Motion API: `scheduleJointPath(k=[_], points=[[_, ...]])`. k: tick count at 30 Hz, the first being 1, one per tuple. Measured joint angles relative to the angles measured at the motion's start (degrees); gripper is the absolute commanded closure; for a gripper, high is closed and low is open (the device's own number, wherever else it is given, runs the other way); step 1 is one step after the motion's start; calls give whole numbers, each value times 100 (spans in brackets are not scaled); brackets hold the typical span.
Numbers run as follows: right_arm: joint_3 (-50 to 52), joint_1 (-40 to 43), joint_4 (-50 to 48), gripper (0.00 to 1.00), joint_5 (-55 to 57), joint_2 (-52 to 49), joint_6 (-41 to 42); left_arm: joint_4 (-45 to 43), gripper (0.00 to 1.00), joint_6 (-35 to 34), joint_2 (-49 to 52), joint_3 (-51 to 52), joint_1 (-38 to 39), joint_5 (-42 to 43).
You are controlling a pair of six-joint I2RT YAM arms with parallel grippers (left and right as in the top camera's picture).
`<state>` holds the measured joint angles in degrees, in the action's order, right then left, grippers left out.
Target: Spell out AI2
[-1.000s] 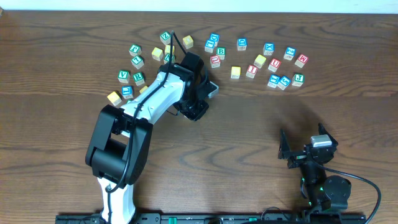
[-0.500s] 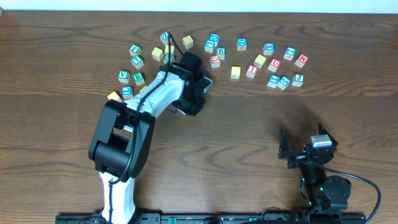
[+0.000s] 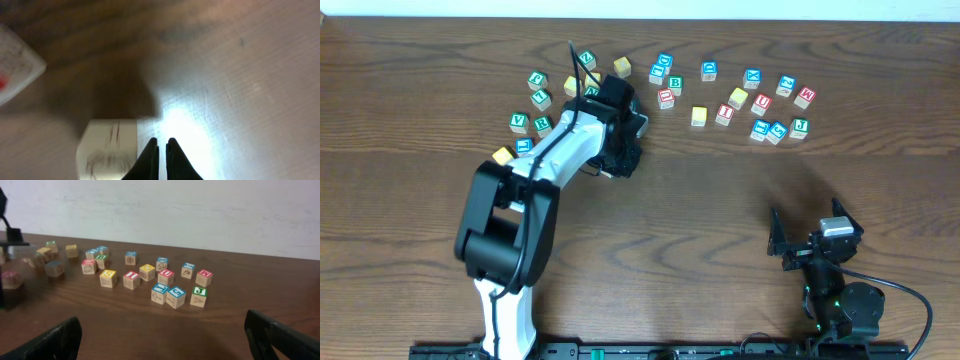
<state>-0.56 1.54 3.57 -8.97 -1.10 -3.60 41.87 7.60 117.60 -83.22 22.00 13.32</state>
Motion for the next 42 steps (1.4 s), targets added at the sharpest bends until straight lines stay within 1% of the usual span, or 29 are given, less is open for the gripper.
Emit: scheduleJointPath(k=[3,7,10,14,21,29,42], points=[[0,0,0,1,-2,0,0,385,93,146,-334,-9,-33,-15],[0,0,0,1,-2,0,0,684,93,621,-693,-31,-103,-15],[0,0,0,1,-2,0,0,632,92,1001,-693,-31,-125,-17],[0,0,0,1,-2,0,0,437,93,1228,-643,17,-122,-15],[0,0,0,1,-2,0,0,55,93,1370,-636,162,-122,-151],[0,0,0,1,0,0,0,-455,93,1449,-632,658,-122,-485],[0,0,0,1,0,0,0,-632,93,1469,-627,693,-116,-614]])
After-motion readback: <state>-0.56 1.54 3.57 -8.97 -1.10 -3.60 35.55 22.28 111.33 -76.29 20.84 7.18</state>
